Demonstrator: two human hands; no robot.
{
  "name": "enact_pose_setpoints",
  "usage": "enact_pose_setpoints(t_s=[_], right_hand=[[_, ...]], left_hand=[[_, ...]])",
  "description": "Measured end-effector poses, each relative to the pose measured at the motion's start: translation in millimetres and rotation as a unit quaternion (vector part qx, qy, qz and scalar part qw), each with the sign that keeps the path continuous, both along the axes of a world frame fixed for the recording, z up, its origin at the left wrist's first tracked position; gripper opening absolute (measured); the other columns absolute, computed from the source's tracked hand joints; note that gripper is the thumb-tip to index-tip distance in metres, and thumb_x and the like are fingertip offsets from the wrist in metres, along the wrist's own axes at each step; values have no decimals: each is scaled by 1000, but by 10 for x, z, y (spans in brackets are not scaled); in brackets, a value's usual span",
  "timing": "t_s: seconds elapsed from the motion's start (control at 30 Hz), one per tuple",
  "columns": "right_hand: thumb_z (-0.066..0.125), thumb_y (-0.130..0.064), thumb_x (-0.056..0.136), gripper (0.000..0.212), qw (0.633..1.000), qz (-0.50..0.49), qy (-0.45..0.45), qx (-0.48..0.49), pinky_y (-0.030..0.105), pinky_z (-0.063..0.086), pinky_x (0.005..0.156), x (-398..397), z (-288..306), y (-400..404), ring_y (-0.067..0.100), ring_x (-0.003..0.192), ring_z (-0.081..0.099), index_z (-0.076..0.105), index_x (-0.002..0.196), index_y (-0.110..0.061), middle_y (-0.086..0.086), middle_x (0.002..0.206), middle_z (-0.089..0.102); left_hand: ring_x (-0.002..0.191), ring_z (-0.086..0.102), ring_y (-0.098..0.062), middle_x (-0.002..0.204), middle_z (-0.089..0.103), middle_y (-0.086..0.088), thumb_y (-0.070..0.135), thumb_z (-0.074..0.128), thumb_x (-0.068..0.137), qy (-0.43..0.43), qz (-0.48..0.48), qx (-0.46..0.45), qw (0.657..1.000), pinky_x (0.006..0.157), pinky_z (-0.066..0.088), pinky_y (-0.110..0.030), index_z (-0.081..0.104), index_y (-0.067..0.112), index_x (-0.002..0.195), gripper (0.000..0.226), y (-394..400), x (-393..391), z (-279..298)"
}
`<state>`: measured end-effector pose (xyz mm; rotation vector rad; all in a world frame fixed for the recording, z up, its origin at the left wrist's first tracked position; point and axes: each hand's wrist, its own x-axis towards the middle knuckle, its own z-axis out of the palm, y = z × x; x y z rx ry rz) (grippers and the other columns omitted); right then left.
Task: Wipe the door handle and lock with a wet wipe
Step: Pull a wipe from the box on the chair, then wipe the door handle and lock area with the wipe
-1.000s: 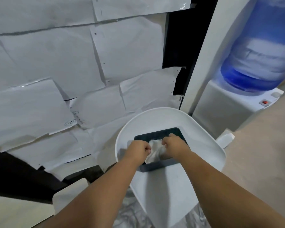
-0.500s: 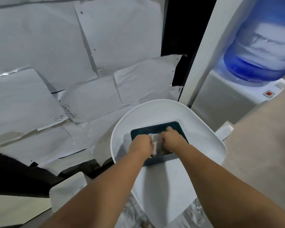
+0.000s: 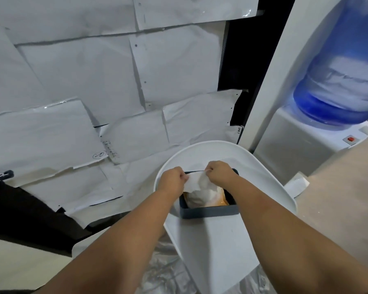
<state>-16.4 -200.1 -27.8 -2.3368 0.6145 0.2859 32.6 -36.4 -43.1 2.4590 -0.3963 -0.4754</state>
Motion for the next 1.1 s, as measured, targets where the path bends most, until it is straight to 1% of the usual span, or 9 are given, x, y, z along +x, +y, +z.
enact_pose_setpoints(t_s=[0.07, 0.17, 0.3, 0.5, 0.67, 0.83, 0.9, 1.0, 1.1], right_hand=[[35, -3, 92, 25, 999, -25, 13, 35, 34, 56, 68, 8, 58, 53, 34, 76, 68, 59, 99, -5, 18, 98, 65], [39, -4, 92, 21, 997, -42, -6, 65, 36, 58, 64, 32, 104, 157, 28, 63, 62, 59, 98, -7, 15, 96, 60], [38, -1, 86, 27, 996, -29, -45, 77, 29, 50, 56, 76, 119, 296, 22, 71, 54, 57, 97, -16, 6, 96, 51], [34, 7, 82, 32, 996, 34, -59, 65, 25, 40, 55, 214, 223, 727, 15, 66, 46, 59, 83, -13, 1, 84, 53], [37, 13, 80, 40, 993, 91, -57, 54, 26, 48, 79, 404, 337, 1189, 20, 83, 54, 73, 84, -6, 7, 99, 64], [45, 5, 83, 33, 989, 121, -61, 65, 27, 49, 76, 548, 375, 1640, 23, 89, 59, 74, 93, -8, 7, 105, 67], [50, -2, 85, 24, 986, 130, -82, 67, 27, 50, 79, 575, 380, 1846, 22, 93, 61, 72, 87, -11, 4, 100, 68], [55, -11, 86, 8, 984, 137, -107, 44, 28, 50, 72, 610, 410, 2152, 20, 83, 59, 63, 85, -14, 2, 87, 61], [51, -2, 85, 15, 985, 104, -94, 104, 28, 57, 63, 657, 469, 2489, 20, 82, 58, 58, 93, -12, 2, 95, 50]], left_hand=[[77, 52, -21, 82, 56, -3, 34, 54, 97, 2, 8, 9, 1000, 68, 38, -28, 57, 12, 85, 25, 87, 8, 64], [77, 51, -21, 78, 54, -1, 38, 53, 97, 5, 27, 17, 999, 68, 36, -28, 56, 12, 84, 29, 237, 23, 103], [77, 52, -21, 76, 53, -1, 30, 51, 99, 11, 52, 17, 998, 68, 38, -27, 54, 13, 83, 24, 440, 6, 141], [84, 54, -21, 89, 59, -5, 13, 53, 96, -5, 103, -13, 995, 72, 42, -27, 66, 6, 91, 15, 934, -53, 211], [86, 51, -16, 91, 57, 0, 20, 55, 97, -31, 154, -26, 987, 73, 38, -24, 65, 9, 97, 16, 1393, -51, 372], [82, 53, -19, 81, 55, 1, 24, 52, 98, -31, 192, -34, 980, 73, 45, -27, 64, 10, 94, 19, 1785, -14, 463], [82, 53, -19, 79, 55, 3, 24, 52, 98, -36, 204, -38, 978, 71, 44, -27, 62, 11, 92, 17, 1991, 20, 475], [87, 54, -19, 90, 58, -1, 22, 52, 98, -27, 219, -49, 974, 74, 44, -27, 65, 10, 99, 18, 2289, 72, 502], [90, 56, -21, 93, 59, -2, 20, 51, 99, -11, 232, -74, 970, 76, 46, -28, 66, 11, 100, 18, 2604, 145, 552]])
